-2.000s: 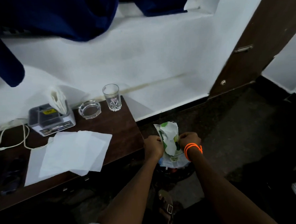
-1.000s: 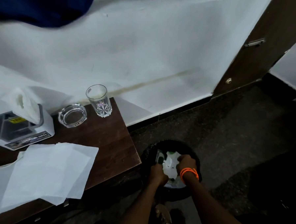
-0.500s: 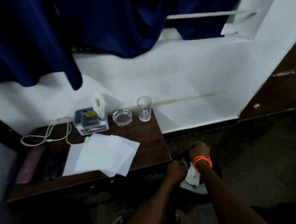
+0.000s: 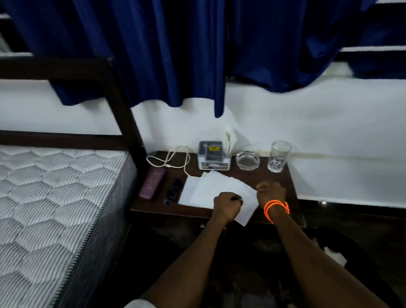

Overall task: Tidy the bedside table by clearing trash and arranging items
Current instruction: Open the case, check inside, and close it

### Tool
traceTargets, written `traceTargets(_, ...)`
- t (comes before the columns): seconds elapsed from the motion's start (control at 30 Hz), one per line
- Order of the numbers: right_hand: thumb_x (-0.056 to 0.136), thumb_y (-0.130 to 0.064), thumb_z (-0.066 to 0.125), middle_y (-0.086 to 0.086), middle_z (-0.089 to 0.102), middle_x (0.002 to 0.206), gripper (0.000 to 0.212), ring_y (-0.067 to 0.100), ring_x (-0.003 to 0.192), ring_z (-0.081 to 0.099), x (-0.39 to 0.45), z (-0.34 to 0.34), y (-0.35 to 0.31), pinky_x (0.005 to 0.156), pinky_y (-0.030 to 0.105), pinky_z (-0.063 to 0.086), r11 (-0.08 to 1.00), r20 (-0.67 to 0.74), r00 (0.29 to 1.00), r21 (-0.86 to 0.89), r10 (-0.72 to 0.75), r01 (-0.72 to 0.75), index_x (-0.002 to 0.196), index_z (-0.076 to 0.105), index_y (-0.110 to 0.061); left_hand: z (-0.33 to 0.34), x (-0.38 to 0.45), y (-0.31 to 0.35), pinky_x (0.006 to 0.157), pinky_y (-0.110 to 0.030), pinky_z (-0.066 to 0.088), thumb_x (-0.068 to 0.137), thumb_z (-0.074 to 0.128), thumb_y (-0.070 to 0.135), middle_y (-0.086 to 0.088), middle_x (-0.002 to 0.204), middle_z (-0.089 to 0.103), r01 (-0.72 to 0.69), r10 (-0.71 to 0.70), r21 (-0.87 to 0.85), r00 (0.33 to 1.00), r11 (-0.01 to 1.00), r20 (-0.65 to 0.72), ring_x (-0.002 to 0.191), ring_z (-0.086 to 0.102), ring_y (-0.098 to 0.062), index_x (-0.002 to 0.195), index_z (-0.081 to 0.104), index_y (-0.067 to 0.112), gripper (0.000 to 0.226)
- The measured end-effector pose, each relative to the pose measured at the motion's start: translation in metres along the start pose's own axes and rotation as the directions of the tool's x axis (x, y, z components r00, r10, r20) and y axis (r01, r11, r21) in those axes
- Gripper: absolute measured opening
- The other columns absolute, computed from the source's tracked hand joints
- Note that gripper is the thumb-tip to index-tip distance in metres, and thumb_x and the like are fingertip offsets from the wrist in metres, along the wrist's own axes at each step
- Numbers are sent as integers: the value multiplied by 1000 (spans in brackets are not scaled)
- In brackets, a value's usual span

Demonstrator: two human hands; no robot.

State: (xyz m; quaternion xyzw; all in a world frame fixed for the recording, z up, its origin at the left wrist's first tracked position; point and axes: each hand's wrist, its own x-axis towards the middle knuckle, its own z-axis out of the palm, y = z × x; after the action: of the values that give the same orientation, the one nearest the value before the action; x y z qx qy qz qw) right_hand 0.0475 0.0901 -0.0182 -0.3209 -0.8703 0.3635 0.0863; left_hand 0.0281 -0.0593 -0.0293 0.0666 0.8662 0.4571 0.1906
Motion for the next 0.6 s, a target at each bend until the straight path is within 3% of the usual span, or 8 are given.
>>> traceTargets(0.27, 79, -2, 67, 10, 76, 104, 22, 30, 102, 69, 4, 75, -46, 84, 25, 48, 996, 96, 993, -31, -76, 79, 93, 78, -14, -67, 40, -61, 91, -41, 59, 78, 57, 20, -11, 94, 80, 131, -149, -96, 966, 987, -214, 95, 75, -32, 89, 83, 14, 28)
traceTargets(0.4, 82, -9, 70, 5, 74, 110, 16, 27, 109, 67, 14, 113, -57, 94, 28, 45, 979, 126, 976, -75, -179, 189, 96, 78, -14, -90, 50, -71, 95, -35, 57, 86, 56, 7, -10, 100, 80, 137, -180, -143, 920, 980, -349, 99, 73, -29, 96, 82, 13, 28)
traceTargets(0.5, 83, -13, 71, 4, 75, 111, 16, 27, 109, 67, 18, 138, -70, 94, 28, 45, 957, 169, 951, -87, -259, 277, 97, 78, -14, -104, 56, -76, 91, -29, 54, 85, 60, 7, -8, 102, 79, 113, -158, -125, 879, 986, -450, 100, 73, -28, 98, 81, 15, 25)
traceTargets(0.6, 81, -13, 72, 5, 76, 105, 15, 27, 104, 68, 19, 159, -88, 89, 26, 47, 949, 198, 935, -56, -295, 311, 94, 79, -16, -122, 61, -85, 92, -35, 53, 85, 65, 8, -9, 108, 76, 101, -108, -44, 813, 994, -572, 104, 70, -29, 106, 77, 14, 25)
